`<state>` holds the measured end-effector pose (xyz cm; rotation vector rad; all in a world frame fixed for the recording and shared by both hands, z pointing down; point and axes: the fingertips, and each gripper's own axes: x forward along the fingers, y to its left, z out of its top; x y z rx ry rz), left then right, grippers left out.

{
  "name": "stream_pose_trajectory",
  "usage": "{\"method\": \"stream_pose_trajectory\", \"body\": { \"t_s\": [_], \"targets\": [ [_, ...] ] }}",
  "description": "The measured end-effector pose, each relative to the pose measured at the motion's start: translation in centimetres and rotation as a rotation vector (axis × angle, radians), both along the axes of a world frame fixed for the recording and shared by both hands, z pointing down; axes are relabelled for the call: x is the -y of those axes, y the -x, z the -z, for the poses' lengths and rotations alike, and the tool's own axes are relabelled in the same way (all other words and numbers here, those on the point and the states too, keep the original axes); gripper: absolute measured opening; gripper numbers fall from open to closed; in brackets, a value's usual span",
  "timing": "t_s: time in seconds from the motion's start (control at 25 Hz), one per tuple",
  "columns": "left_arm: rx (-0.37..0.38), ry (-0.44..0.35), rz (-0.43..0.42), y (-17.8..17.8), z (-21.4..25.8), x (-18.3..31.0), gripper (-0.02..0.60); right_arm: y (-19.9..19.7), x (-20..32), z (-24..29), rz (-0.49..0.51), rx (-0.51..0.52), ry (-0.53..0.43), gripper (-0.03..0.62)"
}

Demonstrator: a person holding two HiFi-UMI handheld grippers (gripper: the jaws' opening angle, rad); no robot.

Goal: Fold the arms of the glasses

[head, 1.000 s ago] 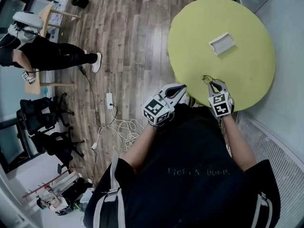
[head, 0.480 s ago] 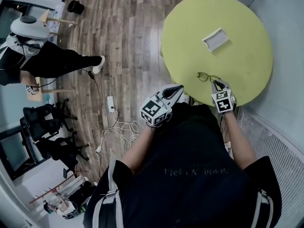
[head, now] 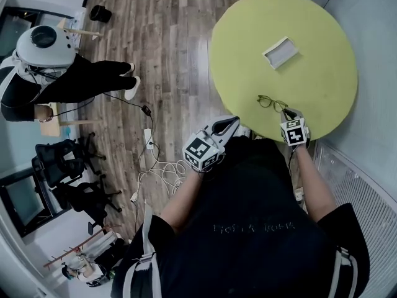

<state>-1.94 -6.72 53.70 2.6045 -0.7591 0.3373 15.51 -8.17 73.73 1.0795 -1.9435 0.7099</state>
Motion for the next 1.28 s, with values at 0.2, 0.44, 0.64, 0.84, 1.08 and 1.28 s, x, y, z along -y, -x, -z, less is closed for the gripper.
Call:
{"method": "stream_pose_trajectory", "body": {
  "t_s": [0.2,0.44,0.64,0.84,1.08,1.28],
  "targets": [
    [0.014,0.006,0.009,0.2,0.1,-0.3,0.018,-0.6,0.0,-1.7,-0.007,-0.012,0.012,0.035],
    [0.021,0.024,0.025,0.6,0.2,-0.2,0.018,-0.5,0.5,-2.1,0.018,-0.024,0.036,0.035],
    [0.032,0.027,0.02,1.4,0.5,-0.9,0.018,0.3,-0.5,-2.6,0.048,-0.06,0.064,0.034],
    [0.029,0.027,0.026,1.2,0.5,-0.9,0.018,-0.2,-0.8,-3.6,0.06,-0.071,0.078,0.034],
    [0.036,0.032,0.025,0.6,-0.3,-0.4,0.018,-0.8,-0.2,-5.0,0.057,-0.072,0.102,0.034],
    [0.029,0.031,0.024,0.4,-0.1,-0.7,0.018,-1.3,-0.2,-4.7,0.036,-0.071,0.085,0.035]
  ]
}}
